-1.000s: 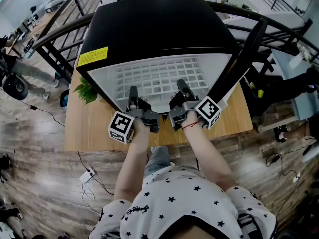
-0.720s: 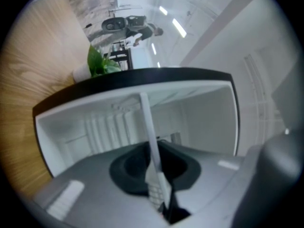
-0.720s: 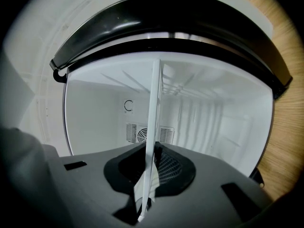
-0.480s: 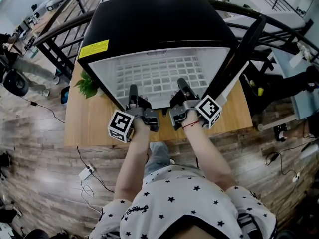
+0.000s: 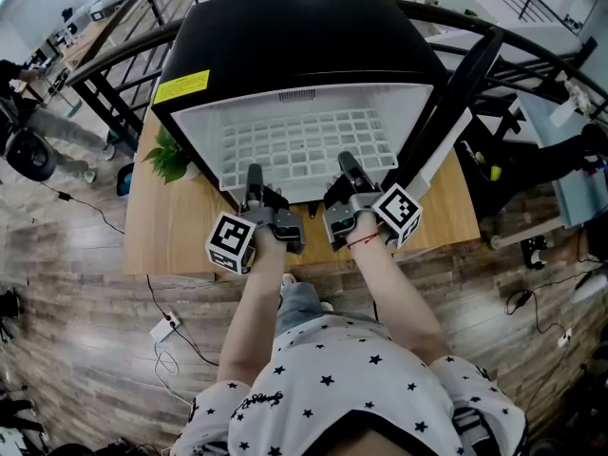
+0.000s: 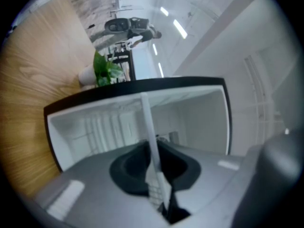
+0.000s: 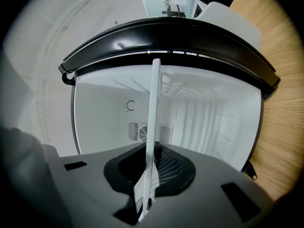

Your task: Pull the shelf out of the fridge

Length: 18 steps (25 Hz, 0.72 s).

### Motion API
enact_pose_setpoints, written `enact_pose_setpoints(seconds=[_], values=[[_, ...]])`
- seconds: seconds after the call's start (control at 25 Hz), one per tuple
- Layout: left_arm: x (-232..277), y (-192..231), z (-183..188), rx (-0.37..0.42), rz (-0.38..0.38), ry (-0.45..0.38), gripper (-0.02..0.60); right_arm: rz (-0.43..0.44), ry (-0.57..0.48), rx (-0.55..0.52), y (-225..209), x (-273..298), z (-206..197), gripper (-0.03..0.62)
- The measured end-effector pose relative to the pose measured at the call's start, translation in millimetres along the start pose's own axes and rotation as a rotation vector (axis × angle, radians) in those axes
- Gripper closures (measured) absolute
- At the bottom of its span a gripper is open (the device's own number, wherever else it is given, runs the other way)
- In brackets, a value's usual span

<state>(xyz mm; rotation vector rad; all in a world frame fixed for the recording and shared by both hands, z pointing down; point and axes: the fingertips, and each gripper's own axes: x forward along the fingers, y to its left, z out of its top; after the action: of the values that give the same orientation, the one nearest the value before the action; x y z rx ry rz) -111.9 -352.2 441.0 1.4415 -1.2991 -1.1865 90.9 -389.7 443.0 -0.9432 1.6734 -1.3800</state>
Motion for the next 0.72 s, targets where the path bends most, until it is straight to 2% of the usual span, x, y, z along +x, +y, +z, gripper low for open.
enact_pose_setpoints(seconds=[0.24, 0.72], values=[[6, -4, -2, -0.003, 0.005, -0.009, 0.543, -0.015, 0.007, 0.002, 3, 4, 6, 0.551], [-26, -2, -11, -0.006, -0.013, -0.002, 0.543, -0.006, 0.004, 0.001, -1, -28, -2, 0.553]])
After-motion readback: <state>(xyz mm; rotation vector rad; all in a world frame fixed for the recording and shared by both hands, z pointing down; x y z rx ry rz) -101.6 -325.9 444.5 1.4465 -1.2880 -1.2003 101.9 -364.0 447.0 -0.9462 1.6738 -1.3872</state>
